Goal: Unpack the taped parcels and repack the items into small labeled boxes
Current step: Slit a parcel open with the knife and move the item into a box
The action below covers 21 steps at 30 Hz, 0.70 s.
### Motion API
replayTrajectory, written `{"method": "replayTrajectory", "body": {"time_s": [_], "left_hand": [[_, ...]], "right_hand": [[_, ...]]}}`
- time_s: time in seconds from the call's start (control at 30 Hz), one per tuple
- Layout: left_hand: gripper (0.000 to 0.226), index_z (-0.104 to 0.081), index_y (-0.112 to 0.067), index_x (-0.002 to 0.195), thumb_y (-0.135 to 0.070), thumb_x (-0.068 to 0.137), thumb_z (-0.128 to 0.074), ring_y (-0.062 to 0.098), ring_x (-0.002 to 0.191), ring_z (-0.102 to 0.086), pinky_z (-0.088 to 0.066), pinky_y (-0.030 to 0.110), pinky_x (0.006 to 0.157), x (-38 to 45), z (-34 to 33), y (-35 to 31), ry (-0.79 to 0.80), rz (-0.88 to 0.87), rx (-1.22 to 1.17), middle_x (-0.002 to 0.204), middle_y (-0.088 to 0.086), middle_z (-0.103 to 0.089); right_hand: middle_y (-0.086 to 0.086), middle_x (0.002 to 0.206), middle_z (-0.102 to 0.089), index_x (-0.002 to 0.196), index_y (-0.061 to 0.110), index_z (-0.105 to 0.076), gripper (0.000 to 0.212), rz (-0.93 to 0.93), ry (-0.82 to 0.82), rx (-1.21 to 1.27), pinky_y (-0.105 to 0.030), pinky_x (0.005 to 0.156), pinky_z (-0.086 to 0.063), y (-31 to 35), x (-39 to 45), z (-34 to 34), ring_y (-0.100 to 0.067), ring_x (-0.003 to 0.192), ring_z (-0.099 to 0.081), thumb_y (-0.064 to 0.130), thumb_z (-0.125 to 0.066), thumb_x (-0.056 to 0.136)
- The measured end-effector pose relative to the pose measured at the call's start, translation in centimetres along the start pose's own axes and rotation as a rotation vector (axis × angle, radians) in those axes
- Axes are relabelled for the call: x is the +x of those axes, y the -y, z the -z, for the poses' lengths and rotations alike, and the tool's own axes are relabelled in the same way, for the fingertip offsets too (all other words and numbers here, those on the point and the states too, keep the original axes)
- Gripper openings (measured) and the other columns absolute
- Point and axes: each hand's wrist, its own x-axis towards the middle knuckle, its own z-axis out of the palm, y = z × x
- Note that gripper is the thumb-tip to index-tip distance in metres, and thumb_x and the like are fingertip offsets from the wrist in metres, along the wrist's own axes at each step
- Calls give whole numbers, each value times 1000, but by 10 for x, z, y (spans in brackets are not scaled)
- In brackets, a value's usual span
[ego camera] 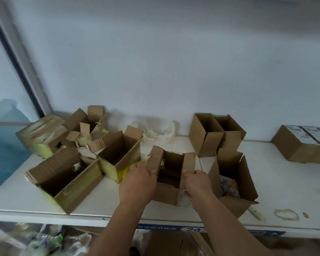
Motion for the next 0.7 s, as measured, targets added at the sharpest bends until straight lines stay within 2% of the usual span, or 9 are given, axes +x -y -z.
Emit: {"method": "replayTrajectory", "body": {"time_s": [0.1,0.17,0.23,0.3,0.4,0.47,0.57,0.7], "left_hand": [[34,-53,-25,127,-41,102,-37,13,105,-55,-45,25,79,-7,15,-3,-153,-136,112,121,-4,-58],[31,-56,-29,119,-42,103,-32,8,97,-54,-48,23,79,-11,28,-2,-218,-220,163,113,-9,-59],[30,-58,-30,111,-42,103,-31,7,90,-52,-48,23,73,-15,44,1,-257,-278,199,103,-11,-57],[28,-60,-28,102,-42,101,-35,10,84,-53,-41,24,63,-20,61,8,-314,-350,269,95,-9,-57],[21,-62,-21,81,-32,96,-53,19,67,-56,-32,29,51,-28,92,27,-446,-526,341,76,-3,-57],[22,-61,-20,77,-28,96,-54,23,62,-55,-36,31,48,-32,111,44,-508,-595,387,72,-1,-55],[21,-66,-22,81,-29,96,-52,23,67,-58,-44,35,51,-42,141,65,-551,-573,445,76,-2,-59],[21,-68,-21,84,-30,94,-51,22,65,-59,-44,32,47,-58,176,95,-592,-505,451,77,-1,-62]], "right_hand": [[-6,92,-59,90,22,-56,15,51,-42,30,-51,86,-55,13,-11,0,-24,86,-59,31,-47,97],[-4,93,-58,97,19,-57,19,103,-84,22,-49,84,-56,24,-20,2,-22,85,-59,33,-44,99],[-1,93,-57,103,20,-56,21,152,-118,13,-47,81,-57,36,-31,4,-20,83,-58,36,-43,99],[1,91,-57,101,23,-56,19,224,-137,-14,-45,79,-57,47,-45,4,-19,82,-58,37,-44,98],[2,88,-57,97,22,-56,17,306,-122,15,-48,81,-56,65,-69,-2,-18,81,-58,35,-44,97],[1,88,-58,95,19,-60,21,325,-101,33,-50,81,-57,77,-86,-12,-19,82,-59,34,-45,95],[-2,89,-60,90,17,-61,24,360,-66,43,-49,79,-58,95,-110,-31,-23,84,-61,35,-45,91],[-5,84,-64,81,15,-60,26,404,2,39,-44,74,-59,117,-138,-70,-27,79,-65,34,-45,90]]}}
